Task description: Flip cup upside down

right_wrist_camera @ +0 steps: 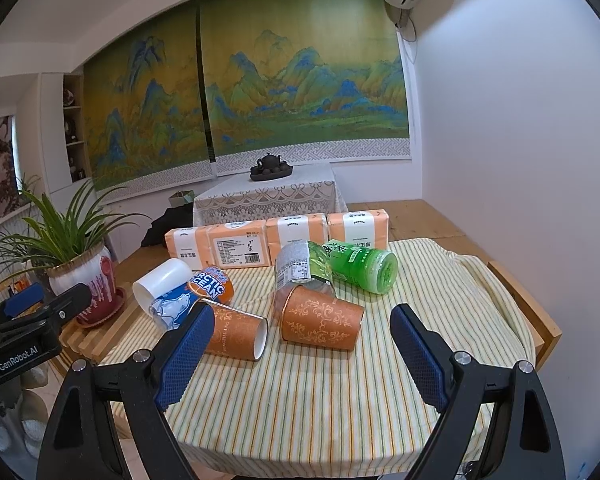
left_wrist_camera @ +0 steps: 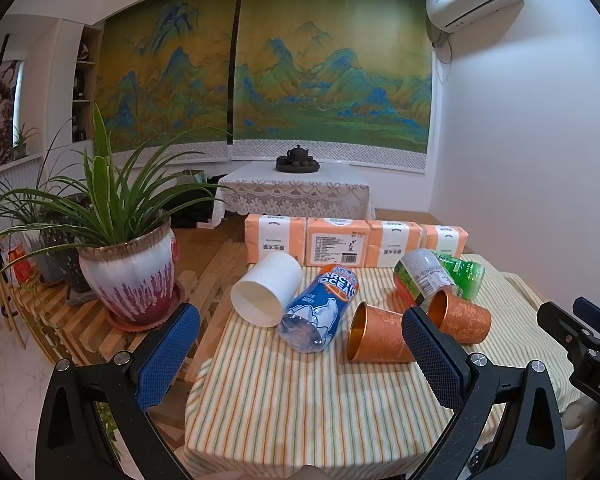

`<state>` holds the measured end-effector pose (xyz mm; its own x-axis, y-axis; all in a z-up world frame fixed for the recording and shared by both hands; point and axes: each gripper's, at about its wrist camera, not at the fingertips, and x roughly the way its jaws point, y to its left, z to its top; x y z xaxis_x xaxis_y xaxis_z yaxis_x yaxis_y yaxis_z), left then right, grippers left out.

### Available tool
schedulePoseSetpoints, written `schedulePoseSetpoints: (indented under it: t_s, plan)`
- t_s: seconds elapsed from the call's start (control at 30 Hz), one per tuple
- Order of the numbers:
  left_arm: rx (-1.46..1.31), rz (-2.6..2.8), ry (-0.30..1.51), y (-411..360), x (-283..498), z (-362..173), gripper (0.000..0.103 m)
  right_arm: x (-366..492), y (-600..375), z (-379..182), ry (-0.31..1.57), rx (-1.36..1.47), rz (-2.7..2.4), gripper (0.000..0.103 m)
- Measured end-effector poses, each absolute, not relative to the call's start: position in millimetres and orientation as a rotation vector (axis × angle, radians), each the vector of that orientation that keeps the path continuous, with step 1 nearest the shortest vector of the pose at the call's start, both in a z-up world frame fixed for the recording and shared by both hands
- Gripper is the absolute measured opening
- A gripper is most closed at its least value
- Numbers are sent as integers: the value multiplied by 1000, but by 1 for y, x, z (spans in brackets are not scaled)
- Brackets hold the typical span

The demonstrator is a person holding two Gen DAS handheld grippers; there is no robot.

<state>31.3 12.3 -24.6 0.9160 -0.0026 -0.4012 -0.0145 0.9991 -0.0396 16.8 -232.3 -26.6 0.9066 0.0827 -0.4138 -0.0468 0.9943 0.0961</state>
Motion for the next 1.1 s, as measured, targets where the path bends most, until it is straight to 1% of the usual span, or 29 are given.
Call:
schedulePoseSetpoints:
  t_s: [0.47,0.7,0.8,0.97,1.1]
  plan:
    - [-44,-11,455,9,49,-35,102,33,-240,-32,459,92,64,87]
    - [-43,-20,480,8,58,-41,102,62,-242,-26,484,60,104,87]
    - [-48,-18,486,11,60,-43,102,87,-239,-22,525,26,142,92]
    - [-60,1,492,18,61,-46,102,141,-234,-23,633,-30,199,92]
    - [-73,18,501,26,63,-48,102,184,-235,-31,734,-23,218,92]
